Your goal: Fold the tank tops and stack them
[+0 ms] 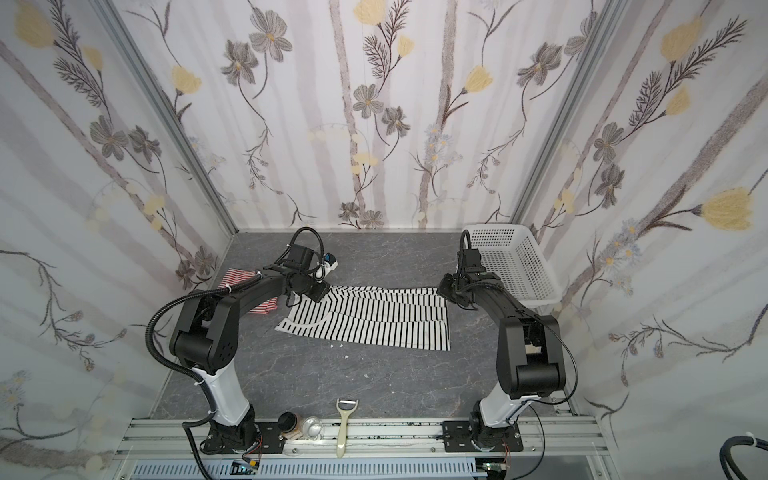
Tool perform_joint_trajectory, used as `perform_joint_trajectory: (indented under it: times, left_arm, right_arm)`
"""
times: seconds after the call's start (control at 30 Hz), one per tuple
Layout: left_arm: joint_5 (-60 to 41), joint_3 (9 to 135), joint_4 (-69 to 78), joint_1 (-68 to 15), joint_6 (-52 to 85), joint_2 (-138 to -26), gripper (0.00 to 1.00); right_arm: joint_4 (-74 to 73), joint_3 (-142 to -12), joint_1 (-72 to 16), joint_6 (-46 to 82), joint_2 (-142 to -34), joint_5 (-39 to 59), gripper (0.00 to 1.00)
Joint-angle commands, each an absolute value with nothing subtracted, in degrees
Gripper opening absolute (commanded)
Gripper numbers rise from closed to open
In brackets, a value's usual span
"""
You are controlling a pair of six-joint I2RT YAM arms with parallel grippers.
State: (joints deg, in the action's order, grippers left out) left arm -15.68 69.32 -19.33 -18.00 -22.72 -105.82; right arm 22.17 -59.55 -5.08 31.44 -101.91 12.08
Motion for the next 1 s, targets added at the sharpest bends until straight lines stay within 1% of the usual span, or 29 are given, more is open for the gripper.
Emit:
perform_joint_trajectory:
  times: [0.0,0.13,0.4,0.83,0.87,0.9,0.93,0.97]
  left_arm:
    - [-16.92,66.05,-19.59,-18.61,-25.54,-103.93,0.10]
    - [-16.72,62.99,-19.60,-19.28,-26.41,-103.21,0.10]
    - [-16.17,60.93,-19.86,-20.03,-27.23,-103.20,0.10]
    - [-15.32,59.41,-20.92,-20.04,-28.12,-101.60,0.06]
    - [-14.99,59.58,-20.92,-20.06,-28.03,-101.70,0.07]
    - [-14.65,59.66,-20.92,-20.05,-27.99,-101.88,0.13]
    - [-14.22,59.83,-20.92,-20.00,-28.04,-101.87,0.21]
    - [-13.79,60.13,-20.92,-19.81,-27.95,-101.80,0.27]
  right_arm:
    - [18.04,-56.17,-5.01,31.94,-100.88,11.93,0.00]
    - [15.12,-51.92,-5.01,32.92,-100.81,13.00,0.00]
    - [13.08,-48.24,-5.03,34.18,-99.67,13.10,0.00]
    - [13.33,-44.41,-5.01,36.23,-96.24,9.84,0.00]
    - [13.43,-44.38,-5.01,36.38,-96.23,9.63,0.00]
    - [13.53,-44.38,-5.02,36.39,-96.33,9.58,0.00]
    - [13.66,-44.45,-5.01,36.46,-96.41,9.54,0.01]
    - [14.21,-44.60,-5.01,36.31,-96.51,9.14,0.11]
